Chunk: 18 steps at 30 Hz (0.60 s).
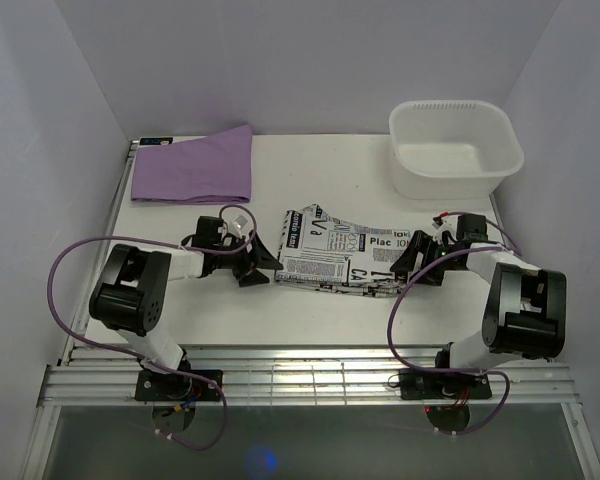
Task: Fold and stack the trousers
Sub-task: Neatly place the folded trousers to the corner
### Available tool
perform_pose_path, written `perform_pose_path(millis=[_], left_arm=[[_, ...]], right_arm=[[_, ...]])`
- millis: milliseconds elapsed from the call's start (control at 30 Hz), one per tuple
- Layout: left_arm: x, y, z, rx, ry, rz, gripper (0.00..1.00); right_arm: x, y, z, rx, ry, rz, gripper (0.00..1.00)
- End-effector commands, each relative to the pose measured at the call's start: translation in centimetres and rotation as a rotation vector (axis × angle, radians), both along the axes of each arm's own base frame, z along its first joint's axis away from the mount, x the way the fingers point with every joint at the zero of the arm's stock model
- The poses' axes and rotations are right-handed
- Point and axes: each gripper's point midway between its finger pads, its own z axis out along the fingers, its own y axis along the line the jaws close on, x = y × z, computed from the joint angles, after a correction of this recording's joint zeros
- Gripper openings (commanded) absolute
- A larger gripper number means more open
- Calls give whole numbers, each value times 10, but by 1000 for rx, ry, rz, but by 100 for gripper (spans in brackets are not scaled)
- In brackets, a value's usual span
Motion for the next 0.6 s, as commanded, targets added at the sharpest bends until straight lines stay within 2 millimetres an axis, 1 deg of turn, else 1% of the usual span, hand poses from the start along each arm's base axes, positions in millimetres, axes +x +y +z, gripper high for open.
perform_pose_path(millis=[0, 33, 67, 133, 167, 200, 233, 267, 300, 333, 367, 400, 433, 467, 500, 533, 567], left_arm=[[16, -9, -14, 47, -31, 38, 81], [18, -10, -16, 57, -26, 47, 81], [19, -10, -19, 64, -18, 53, 81], [22, -14, -26, 73, 8, 60, 77], [25, -15, -27, 72, 11, 62, 76], [26, -17, -28, 70, 14, 57, 74], [29, -18, -28, 76, 3, 54, 68], [35, -18, -25, 84, -17, 57, 63], [40, -18, -23, 94, -34, 60, 58], [44, -16, -20, 111, -59, 65, 47], [49, -15, -16, 134, -89, 48, 42], [52, -13, -15, 151, -102, 43, 37], [55, -11, -13, 171, -121, 41, 31], [57, -10, -9, 195, -156, 16, 11], [61, -8, -4, 212, -169, 9, 3], [63, -6, -2, 229, -185, 7, 0], [65, -2, 2, 262, -202, 8, 0]], right_arm=[[6, -3, -26, -16, 23, -80, 79], [6, -3, -29, -15, 31, -82, 78], [3, -1, -35, -12, 54, -84, 74], [1, 3, -41, -4, 79, -80, 70], [2, 5, -42, 1, 84, -76, 61], [4, 7, -43, 1, 85, -65, 55], [7, 7, -44, -2, 85, -62, 49], [9, 8, -43, -1, 86, -56, 35], [19, 9, -37, -2, 58, -44, 29], [23, 11, -33, 0, 43, -33, 23], [28, 14, -26, 7, 19, -21, 11], [37, 19, -18, 7, -16, 0, 8], [41, 23, -12, 9, -35, 10, 8], [48, 28, -3, 14, -76, 23, 8], [51, 36, 4, 13, -103, 49, 8], [62, 41, 18, 6, -156, 62, 8], [66, 49, 23, -9, -186, 88, 8]])
